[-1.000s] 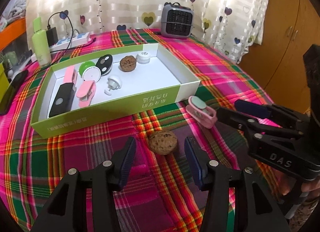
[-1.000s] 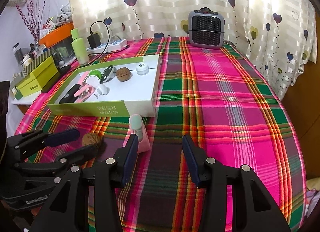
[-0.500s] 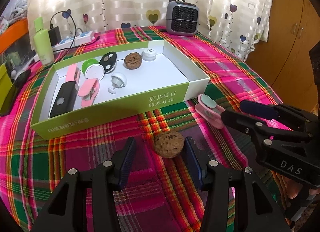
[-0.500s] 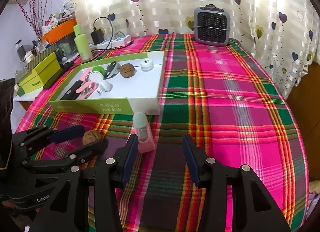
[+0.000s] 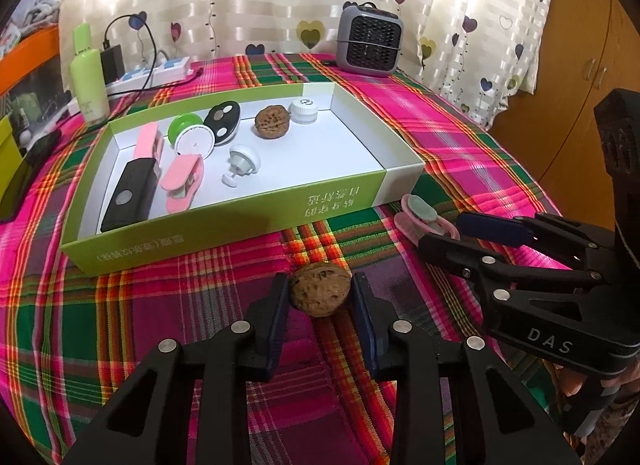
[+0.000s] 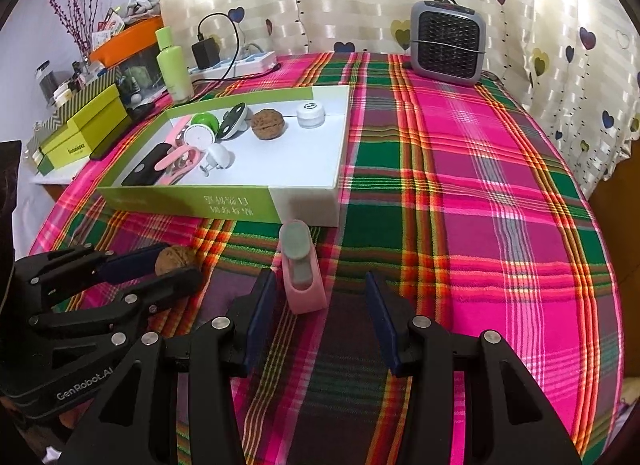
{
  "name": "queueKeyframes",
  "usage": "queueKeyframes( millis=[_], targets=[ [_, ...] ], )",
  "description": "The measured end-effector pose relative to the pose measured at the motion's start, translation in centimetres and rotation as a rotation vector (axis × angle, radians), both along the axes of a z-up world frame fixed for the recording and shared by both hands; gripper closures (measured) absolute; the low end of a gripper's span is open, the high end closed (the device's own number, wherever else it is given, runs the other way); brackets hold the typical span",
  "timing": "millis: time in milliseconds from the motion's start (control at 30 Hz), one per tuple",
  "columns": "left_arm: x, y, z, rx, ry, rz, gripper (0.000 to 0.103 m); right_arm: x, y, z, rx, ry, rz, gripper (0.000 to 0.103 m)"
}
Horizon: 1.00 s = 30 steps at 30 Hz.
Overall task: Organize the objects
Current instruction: 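Grasp the pink clip with grey top with the right tool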
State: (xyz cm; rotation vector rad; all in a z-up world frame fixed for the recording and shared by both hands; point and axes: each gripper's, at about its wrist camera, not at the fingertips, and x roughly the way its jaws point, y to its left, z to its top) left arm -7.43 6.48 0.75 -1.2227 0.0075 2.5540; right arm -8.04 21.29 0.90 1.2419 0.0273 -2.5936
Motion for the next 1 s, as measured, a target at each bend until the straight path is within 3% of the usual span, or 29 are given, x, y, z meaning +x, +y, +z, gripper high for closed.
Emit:
queueKeyframes(
  millis=[633, 800, 1000],
  targets=[
    [-0.1, -0.2, -0.1, 0.015, -0.004, 0.006, 0.073, -0.8, -1.5, -0.3, 0.075, 0.006, 0.054, 0.056],
    [-0.1, -0.2, -0.1, 0.012, -0.003, 0.006, 0.074, -0.8, -1.4, -0.3, 0.068, 0.008, 0.057, 0.073],
    [-0.1, -0.2, -0.1, 0.011, -0.003, 0.006, 0.074, -0.7, -1.4, -0.2, 0.064, 0.008, 0.060, 0.084]
  ],
)
